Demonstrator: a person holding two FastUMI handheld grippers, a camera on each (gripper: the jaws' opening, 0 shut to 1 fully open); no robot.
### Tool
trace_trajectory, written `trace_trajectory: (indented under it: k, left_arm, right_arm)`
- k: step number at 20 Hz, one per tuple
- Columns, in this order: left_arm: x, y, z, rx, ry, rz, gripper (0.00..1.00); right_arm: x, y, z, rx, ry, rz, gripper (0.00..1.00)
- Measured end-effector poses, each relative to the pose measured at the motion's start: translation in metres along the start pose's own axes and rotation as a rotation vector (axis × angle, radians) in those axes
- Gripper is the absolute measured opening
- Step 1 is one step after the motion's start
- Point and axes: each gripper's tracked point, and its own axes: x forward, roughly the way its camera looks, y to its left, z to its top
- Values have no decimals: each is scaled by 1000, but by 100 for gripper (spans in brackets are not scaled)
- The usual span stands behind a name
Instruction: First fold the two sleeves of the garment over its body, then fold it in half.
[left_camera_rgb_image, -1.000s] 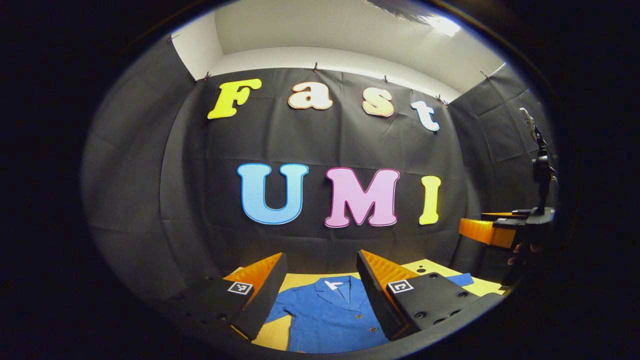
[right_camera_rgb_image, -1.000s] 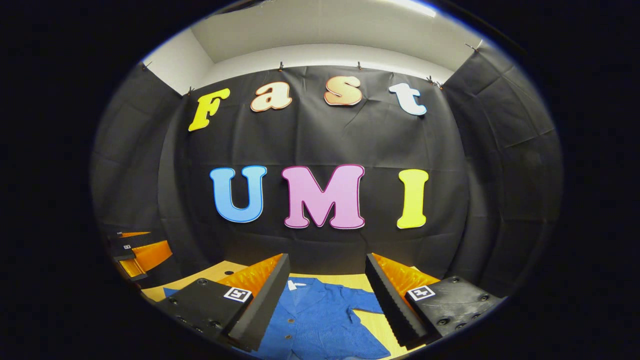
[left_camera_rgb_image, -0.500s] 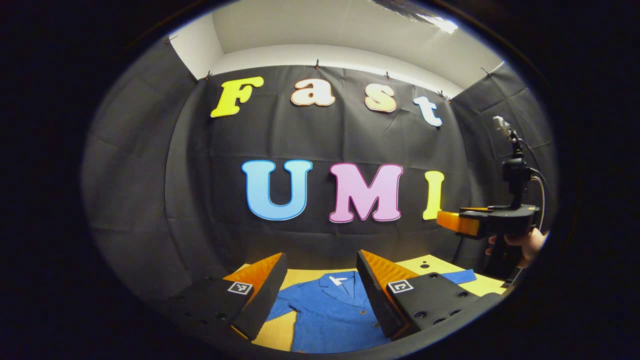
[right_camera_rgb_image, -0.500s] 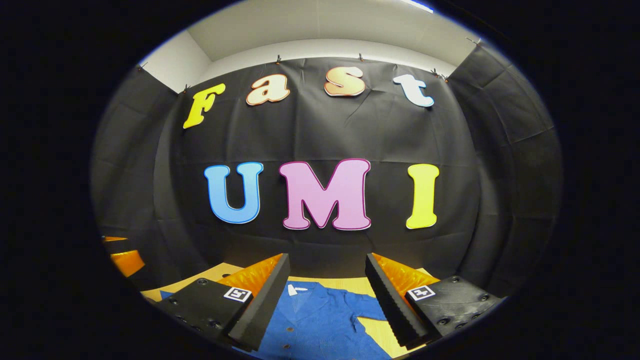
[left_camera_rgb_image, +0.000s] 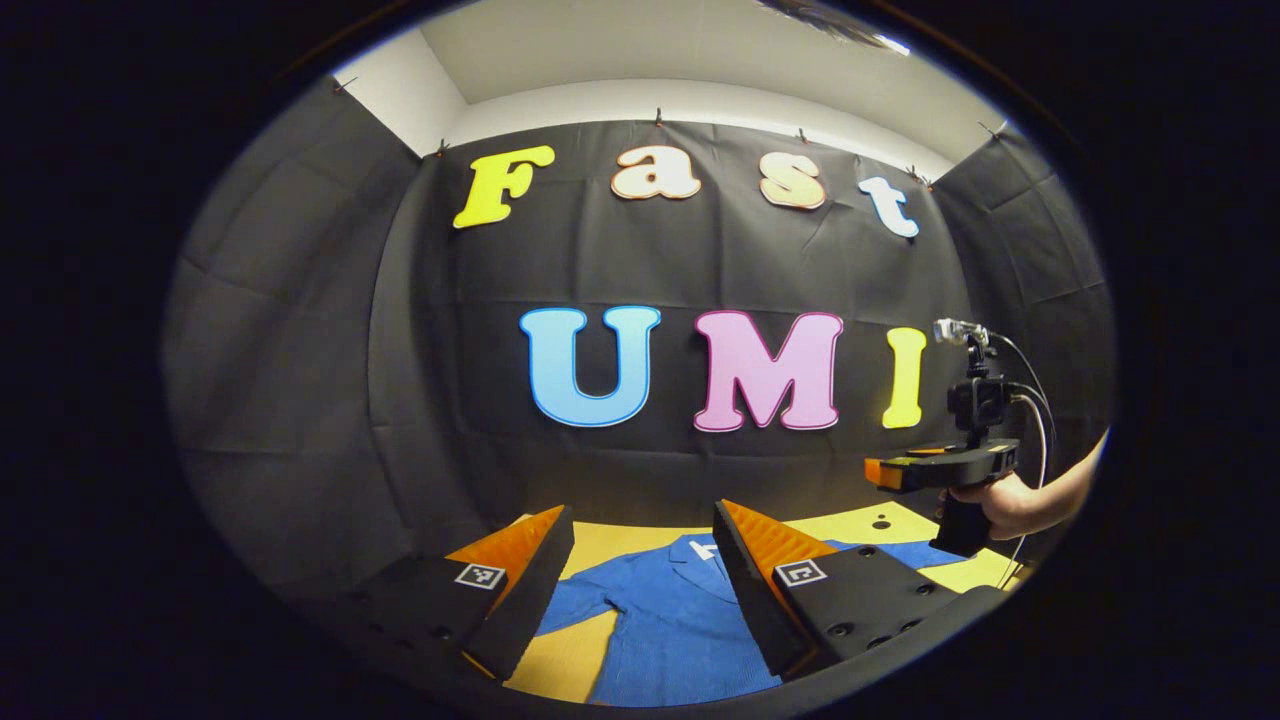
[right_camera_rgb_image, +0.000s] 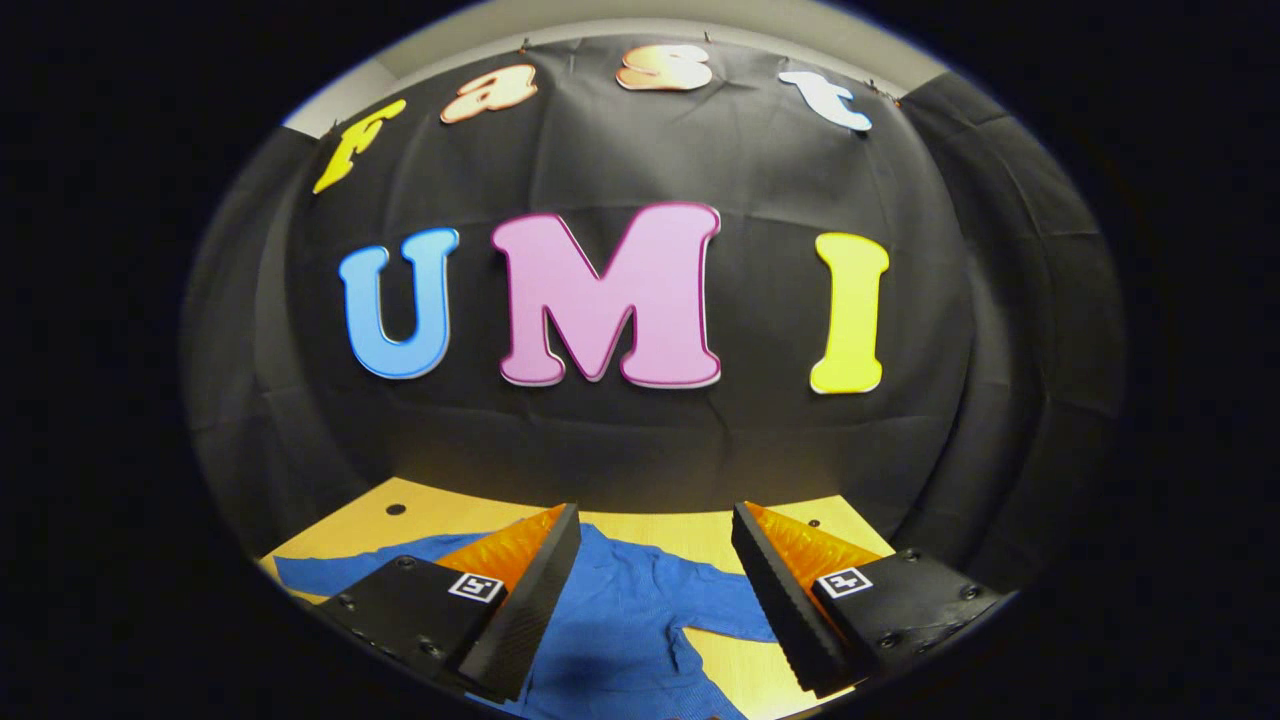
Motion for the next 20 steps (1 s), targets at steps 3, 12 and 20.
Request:
trace_trajectory:
  k: [3,12,20]
  left_arm:
    - [3,-1,-4,0,20,55,80]
    - [19,-40,-19,-12,90,125,81]
    - [38,-94,-24,-27,118,79,80]
  right_arm:
    - [38,-30,-27,3,64,-40,96]
    - [86,-222,-144,155,375,-408,98]
    - [41,-355,-235,283,640,-645,99]
